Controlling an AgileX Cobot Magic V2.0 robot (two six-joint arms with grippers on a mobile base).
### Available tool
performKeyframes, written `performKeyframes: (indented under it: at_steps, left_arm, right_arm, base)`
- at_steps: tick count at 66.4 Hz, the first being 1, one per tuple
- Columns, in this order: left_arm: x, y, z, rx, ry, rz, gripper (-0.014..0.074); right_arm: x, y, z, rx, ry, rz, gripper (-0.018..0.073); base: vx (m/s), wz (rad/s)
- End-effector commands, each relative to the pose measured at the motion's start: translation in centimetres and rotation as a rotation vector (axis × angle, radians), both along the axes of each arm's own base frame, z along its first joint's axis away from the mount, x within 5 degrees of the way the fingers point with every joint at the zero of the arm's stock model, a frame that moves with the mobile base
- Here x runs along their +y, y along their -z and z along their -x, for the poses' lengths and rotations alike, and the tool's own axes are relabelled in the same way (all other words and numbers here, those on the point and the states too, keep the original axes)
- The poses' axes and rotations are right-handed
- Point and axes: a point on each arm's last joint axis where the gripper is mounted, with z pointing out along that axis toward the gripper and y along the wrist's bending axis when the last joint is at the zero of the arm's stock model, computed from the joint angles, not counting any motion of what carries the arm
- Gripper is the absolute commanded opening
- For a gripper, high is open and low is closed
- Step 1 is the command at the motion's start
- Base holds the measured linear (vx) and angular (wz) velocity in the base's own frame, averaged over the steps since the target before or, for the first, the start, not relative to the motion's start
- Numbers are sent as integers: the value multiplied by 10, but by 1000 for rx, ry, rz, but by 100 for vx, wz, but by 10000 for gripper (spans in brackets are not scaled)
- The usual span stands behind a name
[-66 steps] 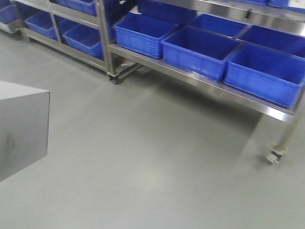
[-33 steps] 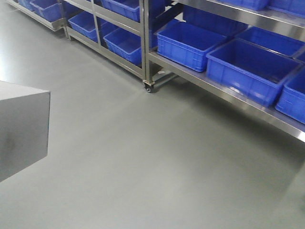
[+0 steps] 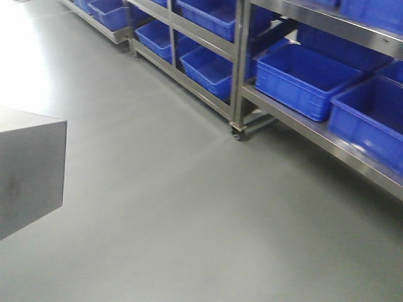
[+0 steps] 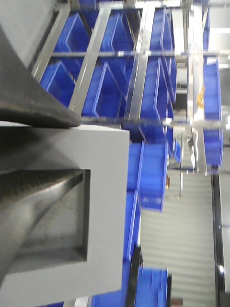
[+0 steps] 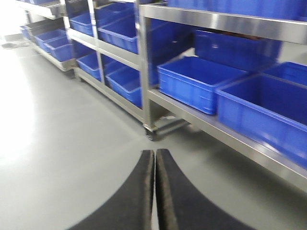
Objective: Sort gray base to blue bin
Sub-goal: 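Drive down the aisle to the shelf of blue bins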
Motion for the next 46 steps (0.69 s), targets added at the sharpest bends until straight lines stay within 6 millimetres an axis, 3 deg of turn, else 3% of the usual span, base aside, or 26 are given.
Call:
performKeyframes:
  at_steps: [1,46]
  left_arm:
    - [3,-17,2,-101,-23,69,-6]
    - [3,-17,2,-101,-23,69,-6]
  right_arm:
    - [0,-5,-2,-52,2,18,-5]
    - [0,-5,-2,-52,2,18,-5]
  base:
    - [39,37]
    - [41,44]
